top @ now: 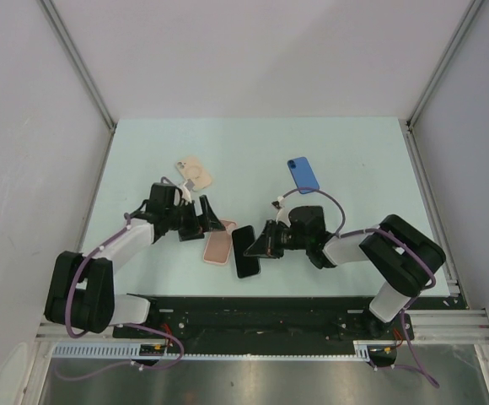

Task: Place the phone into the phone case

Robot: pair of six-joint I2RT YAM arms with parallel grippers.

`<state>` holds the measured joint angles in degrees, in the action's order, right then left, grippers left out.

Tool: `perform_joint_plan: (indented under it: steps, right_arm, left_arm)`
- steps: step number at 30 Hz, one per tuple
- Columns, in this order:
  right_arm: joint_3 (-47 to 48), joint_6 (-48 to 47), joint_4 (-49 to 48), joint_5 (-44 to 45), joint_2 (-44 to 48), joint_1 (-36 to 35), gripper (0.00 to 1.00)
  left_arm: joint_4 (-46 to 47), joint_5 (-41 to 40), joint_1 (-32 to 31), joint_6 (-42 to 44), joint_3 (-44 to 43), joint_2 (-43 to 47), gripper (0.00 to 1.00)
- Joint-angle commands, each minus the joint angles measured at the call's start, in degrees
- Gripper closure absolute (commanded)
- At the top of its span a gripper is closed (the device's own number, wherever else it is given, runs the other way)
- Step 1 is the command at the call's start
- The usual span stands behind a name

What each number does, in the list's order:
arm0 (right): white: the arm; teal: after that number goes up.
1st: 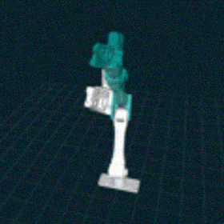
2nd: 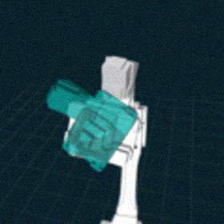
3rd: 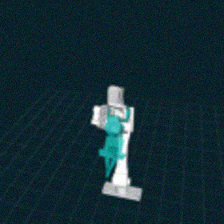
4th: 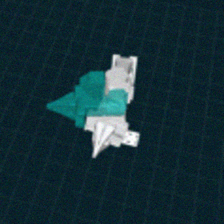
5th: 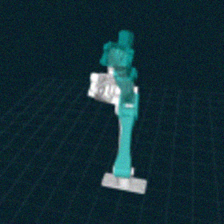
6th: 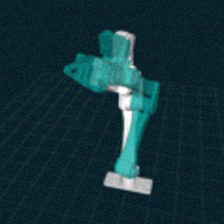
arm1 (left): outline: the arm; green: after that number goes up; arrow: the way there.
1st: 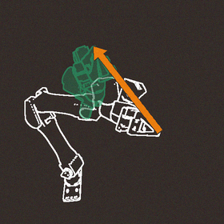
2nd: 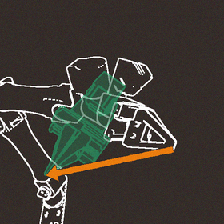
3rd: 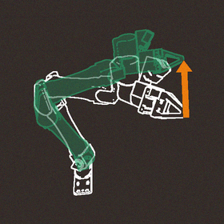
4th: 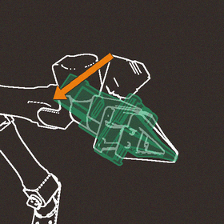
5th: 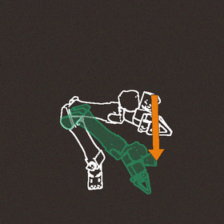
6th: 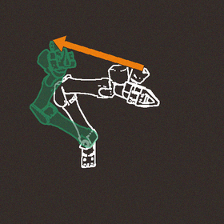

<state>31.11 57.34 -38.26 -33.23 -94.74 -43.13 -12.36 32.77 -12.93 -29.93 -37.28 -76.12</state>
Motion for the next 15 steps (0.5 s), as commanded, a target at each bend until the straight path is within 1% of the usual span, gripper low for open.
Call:
perform_joint_plan:
  steps: [1, 3, 4, 6, 7, 9, 10, 11, 13, 15]
  right_arm:
    - [3.9, 2.0, -5.0, 1.8, 0.3, 0.2, 1.0]
    - [4.8, 1.8, -3.2, 2.6, 0.5, 0.2, 1.0]
    - [5.6, 1.8, -2.7, 3.4, 0.5, 0.3, 1.0]
    - [6.3, 2.1, -0.9, 4.2, 0.3, 0.4, 1.0]
    - [6.6, 2.2, -0.5, 4.9, 0.2, 0.7, 1.0]
    - [7.1, 2.4, -0.6, 5.4, -0.1, 0.8, 1.0]
    - [7.2, 2.5, -0.4, 6.0, -0.1, 0.9, 1.0]
    - [7.6, 2.4, 0.3, 6.3, 0.0, 1.0, 1.0]
    - [7.6, 1.6, 1.8, 7.7, 0.6, 1.3, 1.0]
    - [7.6, 0.8, 4.3, 8.4, 1.1, 1.8, 1.0]
  left_arm:
    - [-6.8, -9.6, 1.1, 4.5, -3.0, 1.6, 0.07]
    - [-7.0, -10.6, 1.8, 4.5, -3.8, -0.6, 0.14]
    - [-6.9, -11.1, 1.8, 4.0, -3.9, -1.3, 0.19]
    - [-6.8, -12.5, 1.7, 3.5, -4.0, -3.2, 0.25]
    - [-6.2, -13.0, 1.8, 3.1, -3.6, -3.7, 0.31]
    - [-4.6, -12.9, 1.8, 2.0, -2.8, -4.8, 0.4]
    - [-2.2, -10.9, 1.8, 1.5, -1.8, -5.3, 0.5]
    - [-0.9, -9.3, 1.7, 0.8, -1.3, -6.1, 0.55]
    - [2.1, -5.4, 1.4, -0.1, -0.1, -8.5, 0.62]
    - [3.1, -4.6, 0.0, -0.4, 0.4, -10.3, 0.64]
